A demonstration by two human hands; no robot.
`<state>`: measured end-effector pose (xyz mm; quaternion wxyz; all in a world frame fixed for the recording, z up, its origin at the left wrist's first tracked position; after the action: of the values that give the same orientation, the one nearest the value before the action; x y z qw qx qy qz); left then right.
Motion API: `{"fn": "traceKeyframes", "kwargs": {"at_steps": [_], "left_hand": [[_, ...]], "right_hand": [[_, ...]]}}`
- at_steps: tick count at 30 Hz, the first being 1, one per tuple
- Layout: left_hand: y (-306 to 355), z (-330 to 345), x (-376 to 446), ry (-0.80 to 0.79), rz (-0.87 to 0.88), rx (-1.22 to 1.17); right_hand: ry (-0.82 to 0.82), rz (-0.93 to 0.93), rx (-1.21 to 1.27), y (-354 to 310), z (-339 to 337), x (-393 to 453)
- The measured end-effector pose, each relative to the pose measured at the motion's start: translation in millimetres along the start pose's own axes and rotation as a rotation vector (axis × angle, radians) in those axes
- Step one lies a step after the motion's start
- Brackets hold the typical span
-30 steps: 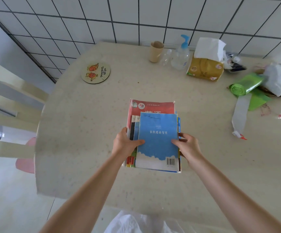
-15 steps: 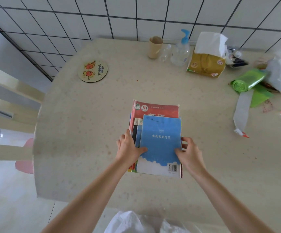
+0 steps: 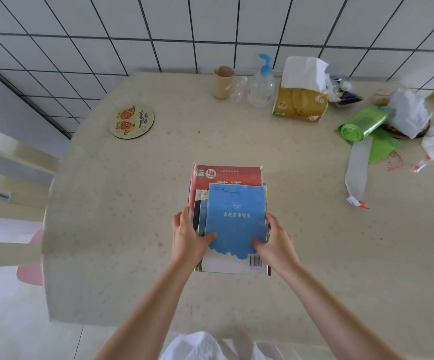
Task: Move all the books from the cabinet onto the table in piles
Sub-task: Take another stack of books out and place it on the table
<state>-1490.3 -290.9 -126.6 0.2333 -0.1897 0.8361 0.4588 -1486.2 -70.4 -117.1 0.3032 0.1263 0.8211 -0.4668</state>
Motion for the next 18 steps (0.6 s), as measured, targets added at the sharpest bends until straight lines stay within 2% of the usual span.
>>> {"fn": "traceKeyframes", "kwargs": {"at_steps": [6, 13, 15, 18], "left_hand": [[0, -2, -6, 0.004, -0.044, -0.019], [40, -5, -33, 0.130, 0.337, 0.224], [51, 4, -43, 0.104, 0.456, 0.258], [54, 30, -60, -0.016, 0.591, 0.313]], "right_hand": [[0.045, 0.027, 0.002, 5, -10, -20], [0.222, 0.029, 0.032, 32, -13, -54], [0.299, 0.019, 0.050, 39, -12, -69], [0.406, 0.011, 0.066, 50, -8, -97]]}}
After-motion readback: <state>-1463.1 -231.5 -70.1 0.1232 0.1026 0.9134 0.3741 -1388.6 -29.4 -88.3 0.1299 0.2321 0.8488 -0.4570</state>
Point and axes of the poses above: each hand's wrist, its own x-axis towards the middle knuckle, its own z-axis out of the palm, y = z × x, the point moved 8 cm from there along x, towards the middle knuckle, and after that the axes turned 12 degrees about -y, right-handed, at the moved point
